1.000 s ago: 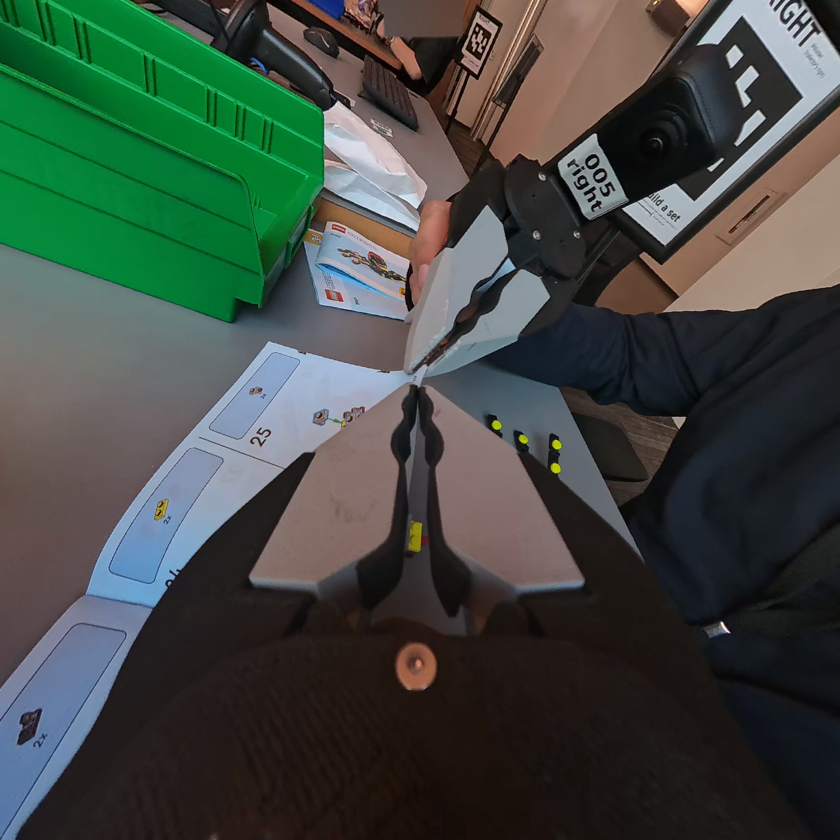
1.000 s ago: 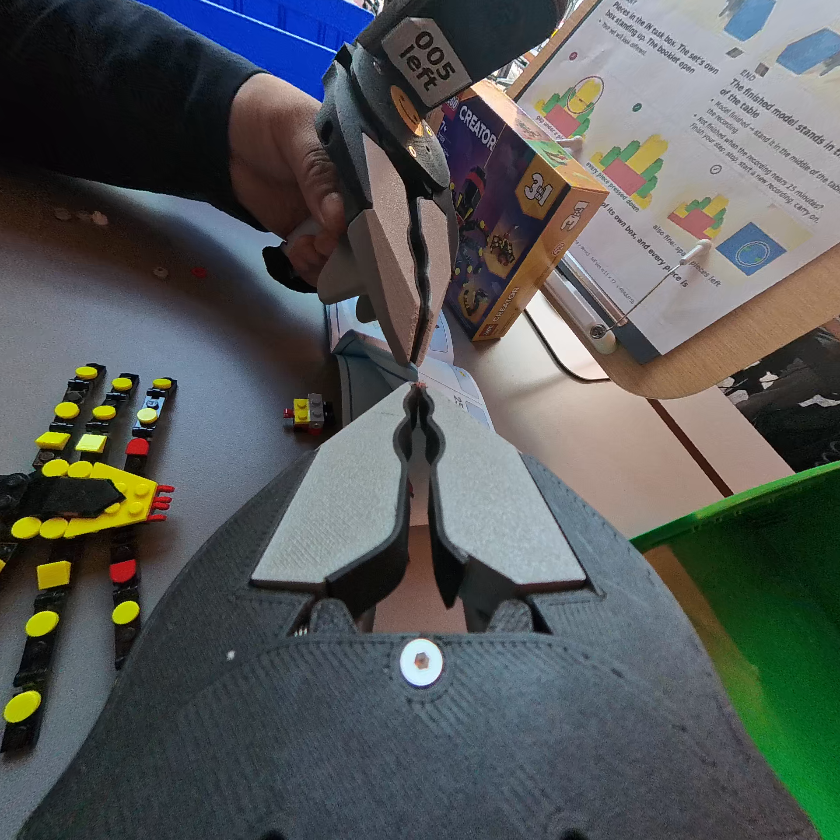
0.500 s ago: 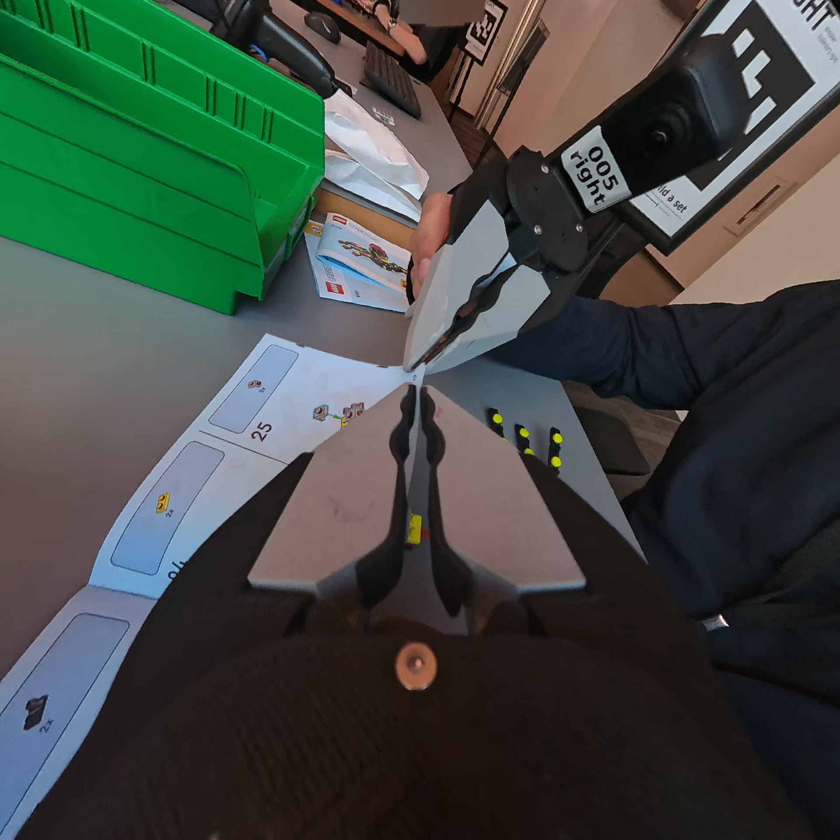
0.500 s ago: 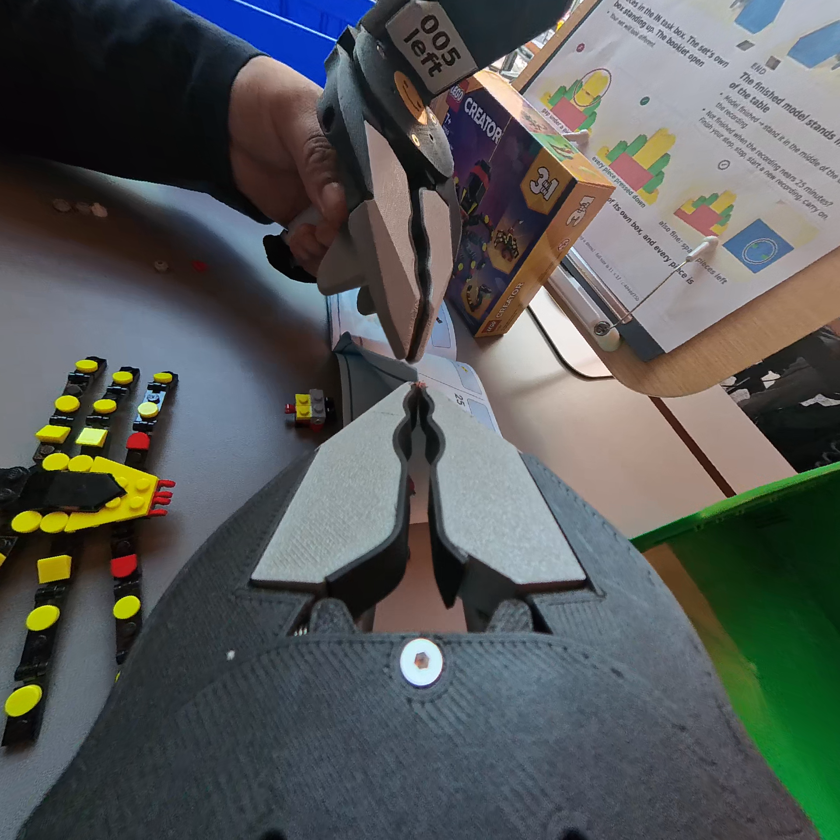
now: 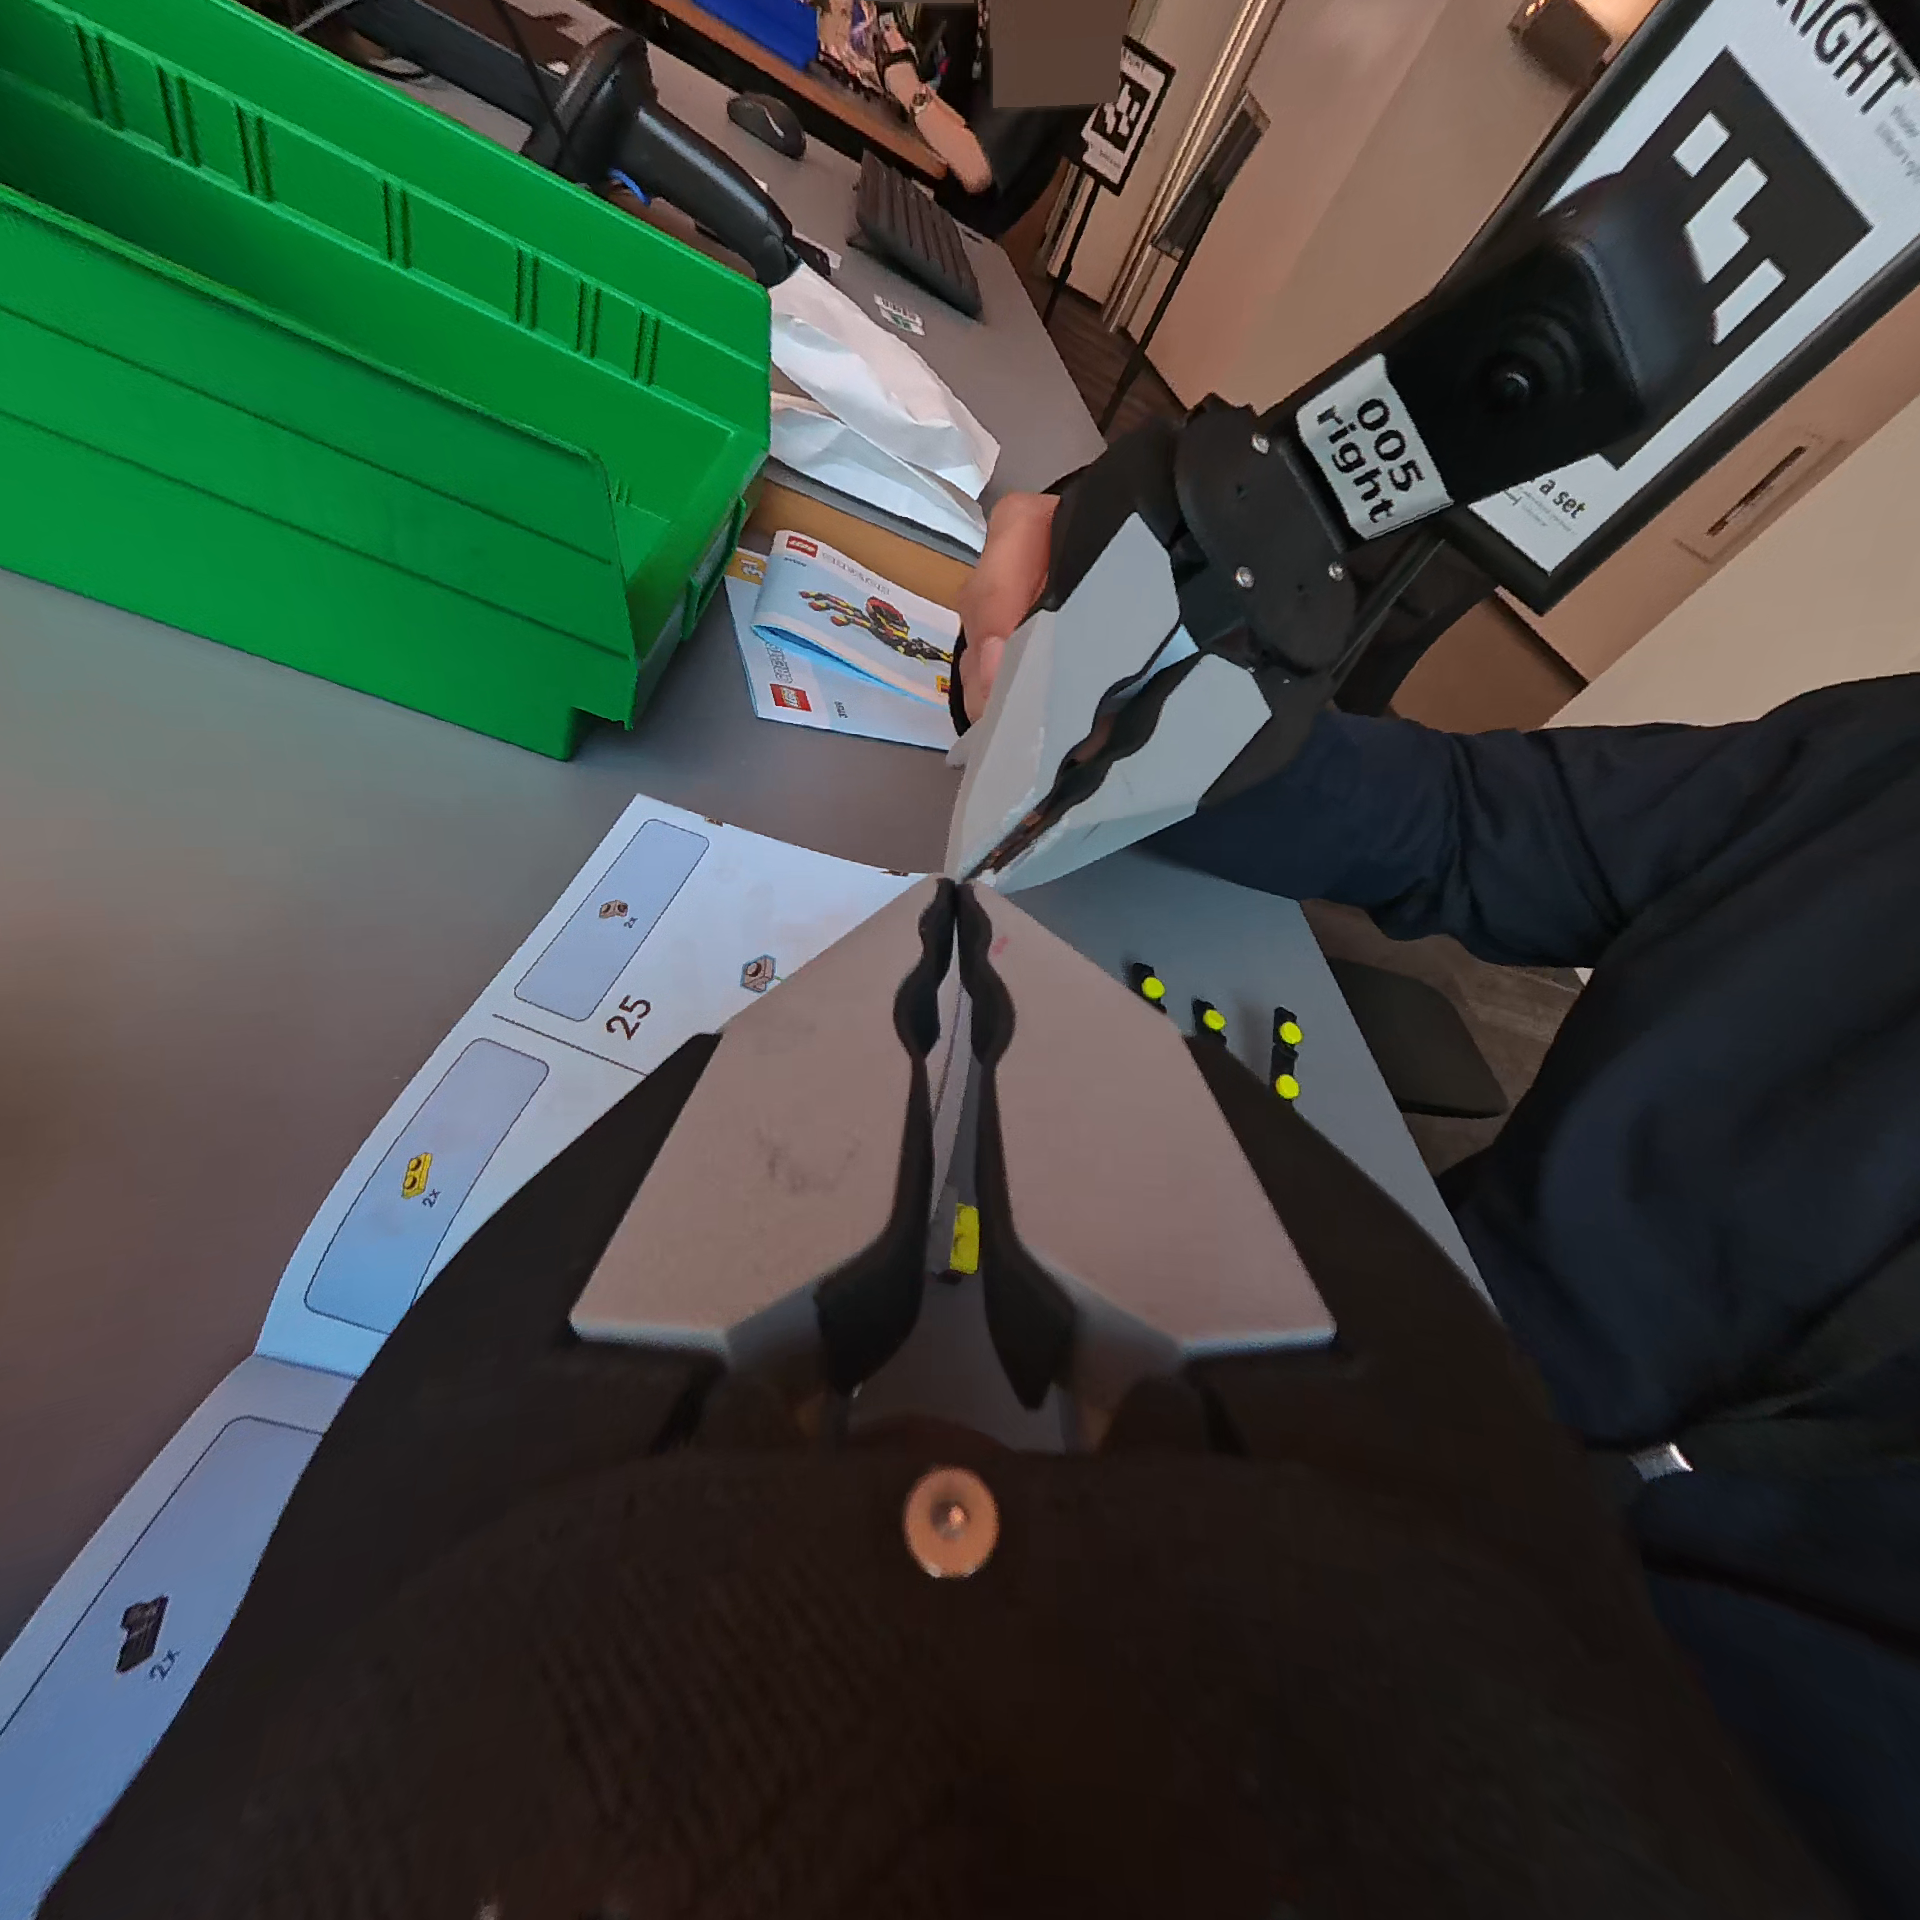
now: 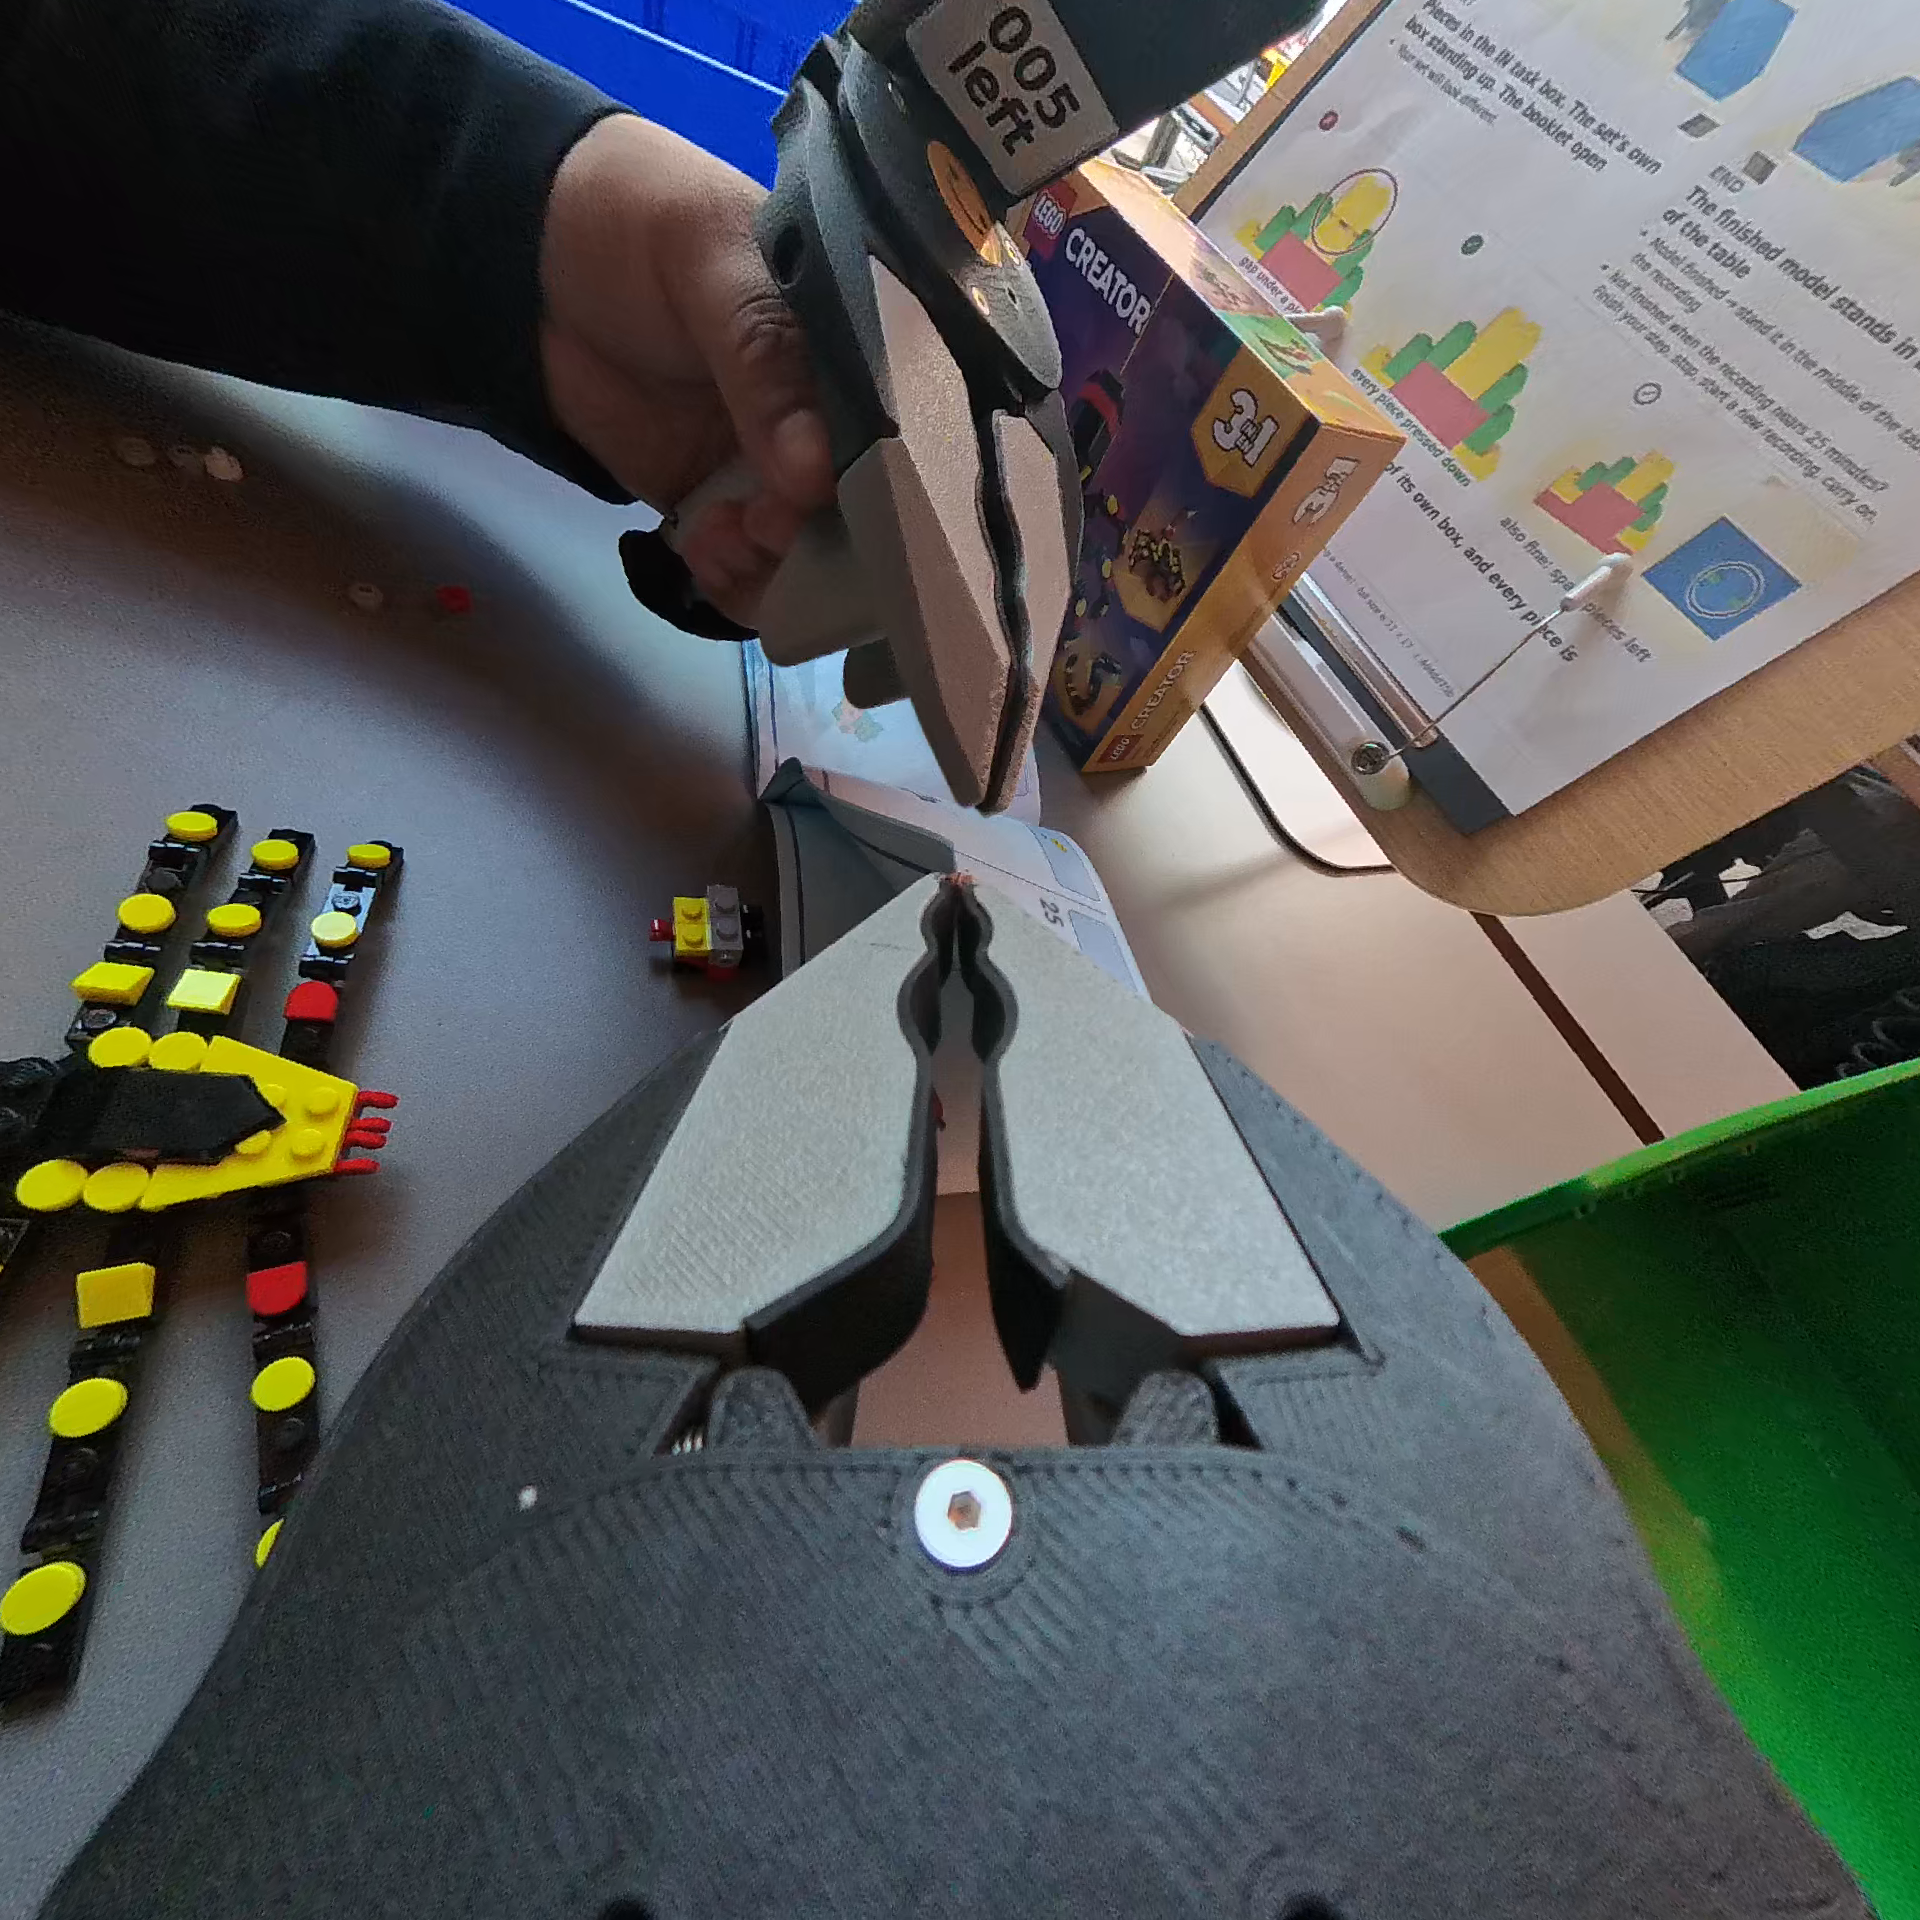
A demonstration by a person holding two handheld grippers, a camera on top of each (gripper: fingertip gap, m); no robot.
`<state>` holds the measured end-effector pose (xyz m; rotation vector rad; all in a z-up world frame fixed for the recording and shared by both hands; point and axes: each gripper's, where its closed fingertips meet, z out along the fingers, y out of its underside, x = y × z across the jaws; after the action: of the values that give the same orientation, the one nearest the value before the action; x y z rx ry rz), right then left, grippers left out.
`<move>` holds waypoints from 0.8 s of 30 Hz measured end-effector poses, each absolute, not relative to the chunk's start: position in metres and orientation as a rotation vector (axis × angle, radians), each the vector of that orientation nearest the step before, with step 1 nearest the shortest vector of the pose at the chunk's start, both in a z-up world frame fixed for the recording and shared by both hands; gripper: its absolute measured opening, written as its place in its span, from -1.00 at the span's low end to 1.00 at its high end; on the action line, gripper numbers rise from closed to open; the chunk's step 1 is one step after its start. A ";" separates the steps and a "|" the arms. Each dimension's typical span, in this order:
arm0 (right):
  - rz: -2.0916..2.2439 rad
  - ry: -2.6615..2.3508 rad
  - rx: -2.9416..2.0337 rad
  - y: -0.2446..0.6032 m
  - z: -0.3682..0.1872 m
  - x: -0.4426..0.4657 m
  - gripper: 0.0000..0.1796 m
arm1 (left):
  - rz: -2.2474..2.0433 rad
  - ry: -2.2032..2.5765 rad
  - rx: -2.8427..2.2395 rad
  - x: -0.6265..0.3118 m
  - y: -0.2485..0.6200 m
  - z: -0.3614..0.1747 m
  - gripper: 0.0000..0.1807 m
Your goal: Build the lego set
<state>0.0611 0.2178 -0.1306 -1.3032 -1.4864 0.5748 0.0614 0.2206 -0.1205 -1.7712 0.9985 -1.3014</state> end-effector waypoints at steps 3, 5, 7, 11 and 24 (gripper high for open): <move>0.579 -1.485 -1.308 0.218 -0.131 0.061 -1.00 | -1.312 1.029 -1.775 0.063 0.215 -0.122 -1.00; 0.582 -1.485 -1.311 0.218 -0.131 0.061 -1.00 | -1.335 1.057 -1.786 0.067 0.209 -0.124 -1.00; 0.580 -1.486 -1.312 0.218 -0.131 0.061 -1.00 | -1.347 1.052 -1.793 0.068 0.209 -0.123 -1.00; 0.575 -1.486 -1.312 0.218 -0.131 0.061 -1.00 | -1.316 1.054 -1.789 0.067 0.212 -0.122 -1.00; 0.578 -1.485 -1.309 0.218 -0.130 0.062 -1.00 | -1.283 1.068 -1.790 0.068 0.214 -0.125 -1.00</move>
<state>0.0618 0.2179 -0.1303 -1.3089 -1.4849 0.5776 0.0682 0.2138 -0.1246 -1.7901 1.0685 -1.2827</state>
